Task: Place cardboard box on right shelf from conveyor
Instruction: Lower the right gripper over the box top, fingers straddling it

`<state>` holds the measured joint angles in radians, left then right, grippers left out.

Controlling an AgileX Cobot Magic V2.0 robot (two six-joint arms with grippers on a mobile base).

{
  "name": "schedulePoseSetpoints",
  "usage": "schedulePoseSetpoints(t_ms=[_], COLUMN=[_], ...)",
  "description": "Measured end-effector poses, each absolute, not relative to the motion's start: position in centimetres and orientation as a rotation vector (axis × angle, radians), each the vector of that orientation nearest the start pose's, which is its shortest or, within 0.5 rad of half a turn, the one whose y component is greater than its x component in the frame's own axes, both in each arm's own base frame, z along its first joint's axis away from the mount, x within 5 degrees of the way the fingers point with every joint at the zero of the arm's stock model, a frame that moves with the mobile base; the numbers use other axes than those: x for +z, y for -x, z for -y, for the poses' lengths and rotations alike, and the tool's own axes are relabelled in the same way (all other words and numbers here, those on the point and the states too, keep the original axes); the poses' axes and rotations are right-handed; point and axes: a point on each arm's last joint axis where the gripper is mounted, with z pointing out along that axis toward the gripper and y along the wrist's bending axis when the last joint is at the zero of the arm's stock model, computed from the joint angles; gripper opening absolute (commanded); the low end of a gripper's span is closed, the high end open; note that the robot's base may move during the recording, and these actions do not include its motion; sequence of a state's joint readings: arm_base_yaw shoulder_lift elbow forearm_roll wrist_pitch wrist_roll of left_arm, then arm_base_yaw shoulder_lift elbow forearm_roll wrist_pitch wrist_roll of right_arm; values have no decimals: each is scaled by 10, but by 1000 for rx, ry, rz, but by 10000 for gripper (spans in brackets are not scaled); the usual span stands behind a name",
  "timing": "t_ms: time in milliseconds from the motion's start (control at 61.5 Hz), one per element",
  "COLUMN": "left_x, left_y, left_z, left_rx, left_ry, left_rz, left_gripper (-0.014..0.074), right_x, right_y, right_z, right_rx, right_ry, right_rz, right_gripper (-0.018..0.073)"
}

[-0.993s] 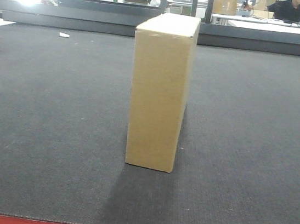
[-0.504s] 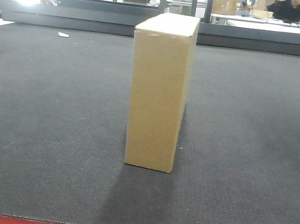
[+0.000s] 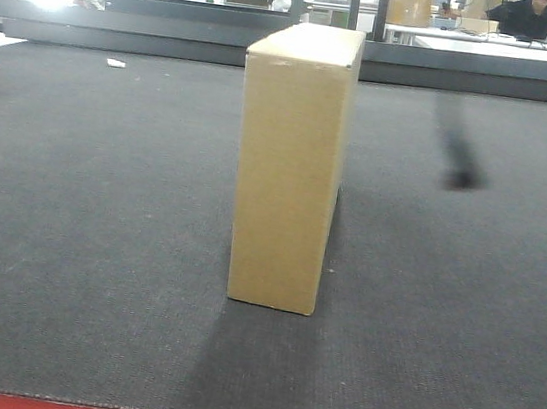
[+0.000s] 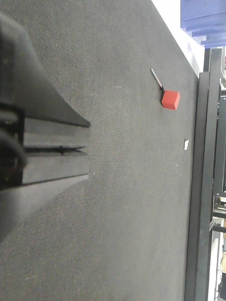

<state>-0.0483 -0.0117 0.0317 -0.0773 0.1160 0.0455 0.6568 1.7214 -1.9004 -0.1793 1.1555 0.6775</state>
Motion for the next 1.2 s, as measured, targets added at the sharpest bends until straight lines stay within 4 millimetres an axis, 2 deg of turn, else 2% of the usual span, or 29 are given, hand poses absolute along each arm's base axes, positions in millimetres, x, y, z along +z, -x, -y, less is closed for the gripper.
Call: schedulePoseSetpoints(t_ms=[163, 521, 1204], left_x=[193, 193, 193], left_y=[-57, -57, -57], left_z=[4, 4, 4], left_rx=[-69, -69, -69], left_ry=[-21, -21, -21], left_rz=[-1619, -1619, -1619], left_gripper=[-116, -116, -116], right_x=[388, 360, 368], right_y=[-327, -342, -342], right_z=[-243, -256, -249], right_rx=[265, 223, 184], right_ry=[-97, -239, -172], right_rz=[-2548, -2592, -2563], right_gripper=[633, 633, 633])
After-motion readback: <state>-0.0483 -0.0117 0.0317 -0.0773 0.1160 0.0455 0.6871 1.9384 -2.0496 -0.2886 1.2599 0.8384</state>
